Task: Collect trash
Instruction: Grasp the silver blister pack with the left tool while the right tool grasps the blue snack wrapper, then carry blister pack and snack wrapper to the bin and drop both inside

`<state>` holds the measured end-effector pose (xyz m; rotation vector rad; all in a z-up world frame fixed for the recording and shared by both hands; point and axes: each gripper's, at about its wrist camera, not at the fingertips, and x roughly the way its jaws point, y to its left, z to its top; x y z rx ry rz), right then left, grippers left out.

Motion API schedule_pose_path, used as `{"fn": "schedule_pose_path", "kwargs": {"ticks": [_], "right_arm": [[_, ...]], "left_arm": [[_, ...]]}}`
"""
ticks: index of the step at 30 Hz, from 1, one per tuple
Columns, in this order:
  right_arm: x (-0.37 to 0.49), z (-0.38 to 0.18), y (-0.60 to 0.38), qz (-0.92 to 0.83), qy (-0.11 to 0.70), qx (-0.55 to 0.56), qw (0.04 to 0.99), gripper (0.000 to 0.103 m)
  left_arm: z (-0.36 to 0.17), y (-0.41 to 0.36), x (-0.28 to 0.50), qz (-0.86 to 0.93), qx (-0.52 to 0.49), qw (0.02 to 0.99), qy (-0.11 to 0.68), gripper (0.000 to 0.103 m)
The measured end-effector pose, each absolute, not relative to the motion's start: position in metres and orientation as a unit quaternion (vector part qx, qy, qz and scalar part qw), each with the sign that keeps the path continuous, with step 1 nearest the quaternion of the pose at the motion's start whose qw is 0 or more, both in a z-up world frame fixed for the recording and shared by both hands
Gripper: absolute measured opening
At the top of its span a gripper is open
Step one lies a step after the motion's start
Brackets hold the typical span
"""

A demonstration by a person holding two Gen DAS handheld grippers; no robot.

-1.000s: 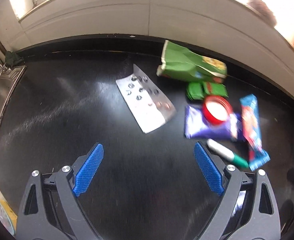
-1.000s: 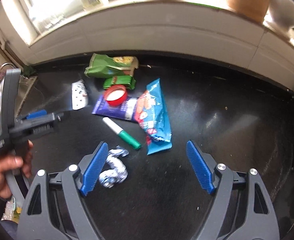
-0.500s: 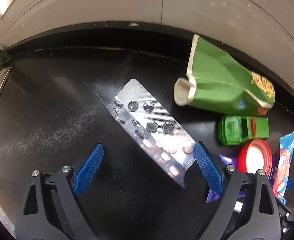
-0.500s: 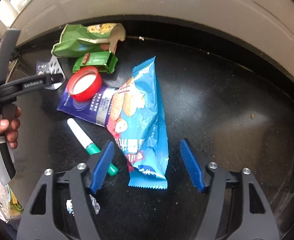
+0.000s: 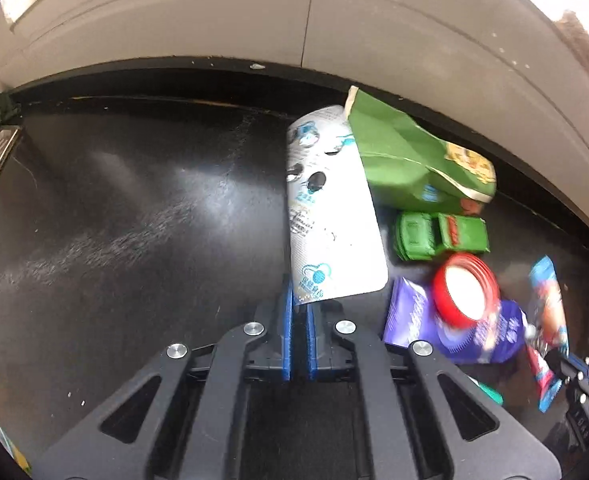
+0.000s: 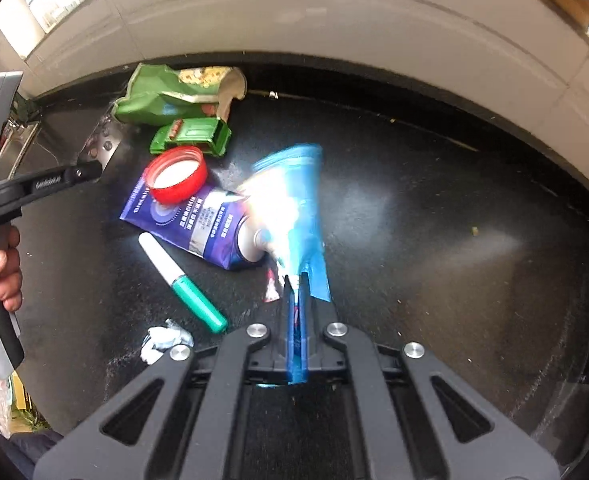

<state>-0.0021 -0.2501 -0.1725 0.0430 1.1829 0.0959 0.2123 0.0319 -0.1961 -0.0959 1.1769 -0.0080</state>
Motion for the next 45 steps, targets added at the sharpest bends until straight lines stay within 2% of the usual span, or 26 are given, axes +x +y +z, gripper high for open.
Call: {"fn": "schedule_pose_path", "kwargs": {"ticks": [14, 20, 32, 39, 45], "right_arm": [[-0.080, -0.114, -0.256, 0.053, 0.502, 0.037, 0.863, 0.003], [-0.108, -0.108, -0.245, 0.061, 0.500, 0.038, 0.863, 0.002], [-0.131, -0.090, -0.214, 0.085, 0.489, 0.025, 0.868, 0.003], [-0.119, -0.072, -0.139, 0.174, 0.475, -0.009, 0.862, 0.003], [-0.118, -0.067, -0.030, 0.288, 0.471, -0.061, 0.832, 0.003]], "left_arm": [[-0.140, 0.032, 0.102, -0.021, -0.032, 0.856, 0.516, 0.004], [-0.140, 0.032, 0.058, -0.026, -0.018, 0.856, 0.515, 0.004], [-0.134, 0.045, 0.018, -0.018, -0.019, 0.864, 0.502, 0.004], [-0.114, 0.096, -0.014, 0.035, -0.032, 0.879, 0.475, 0.004], [-0.109, 0.165, -0.066, 0.117, -0.068, 0.875, 0.465, 0.004]]}}
